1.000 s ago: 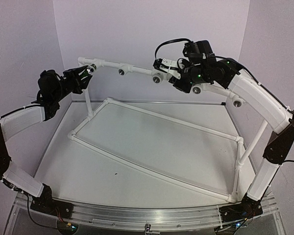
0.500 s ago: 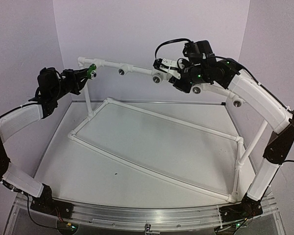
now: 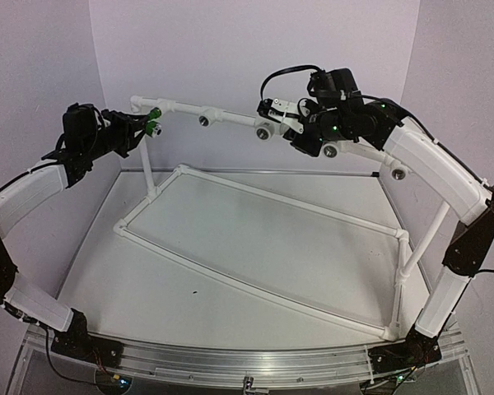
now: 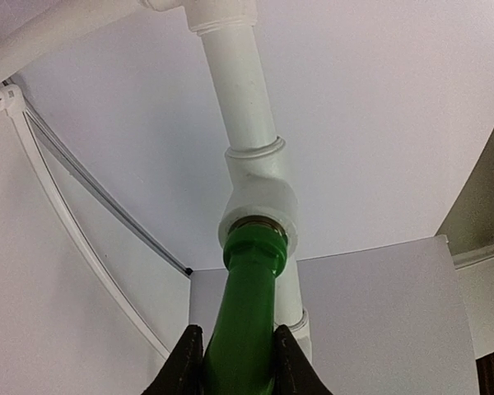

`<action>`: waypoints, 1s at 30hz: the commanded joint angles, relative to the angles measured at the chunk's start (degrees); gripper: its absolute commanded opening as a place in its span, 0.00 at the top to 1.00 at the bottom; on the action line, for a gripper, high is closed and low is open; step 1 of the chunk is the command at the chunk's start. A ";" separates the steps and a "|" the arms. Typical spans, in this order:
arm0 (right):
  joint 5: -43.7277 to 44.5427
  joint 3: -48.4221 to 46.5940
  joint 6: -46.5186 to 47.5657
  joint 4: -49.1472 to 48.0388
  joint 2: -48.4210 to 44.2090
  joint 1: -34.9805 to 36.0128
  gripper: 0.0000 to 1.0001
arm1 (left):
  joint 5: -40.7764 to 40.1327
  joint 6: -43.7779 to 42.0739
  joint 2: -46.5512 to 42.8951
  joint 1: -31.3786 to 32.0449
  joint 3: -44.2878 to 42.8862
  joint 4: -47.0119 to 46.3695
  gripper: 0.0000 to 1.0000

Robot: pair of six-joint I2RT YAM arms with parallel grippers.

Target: Install the water faucets

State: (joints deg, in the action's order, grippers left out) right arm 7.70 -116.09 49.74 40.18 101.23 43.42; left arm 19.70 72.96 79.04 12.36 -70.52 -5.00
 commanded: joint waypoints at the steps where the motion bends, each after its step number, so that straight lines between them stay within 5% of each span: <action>1: -2.25 1.04 -4.28 2.27 -1.65 1.40 1.00 | -2.37 -17.33 0.29 -0.62 -5.97 4.12 0.93; 11: -2.08 1.22 -3.95 2.27 -1.74 1.34 1.00 | -7.42 -52.43 0.23 0.17 -9.44 10.69 0.94; 30: -1.19 0.77 -3.71 2.36 -1.42 1.41 1.00 | -12.26 -131.37 -4.09 2.29 2.70 0.87 0.88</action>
State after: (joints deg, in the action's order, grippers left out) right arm 7.38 -115.70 50.09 39.95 100.97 43.94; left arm 9.73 -35.42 76.93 14.28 -70.09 -0.26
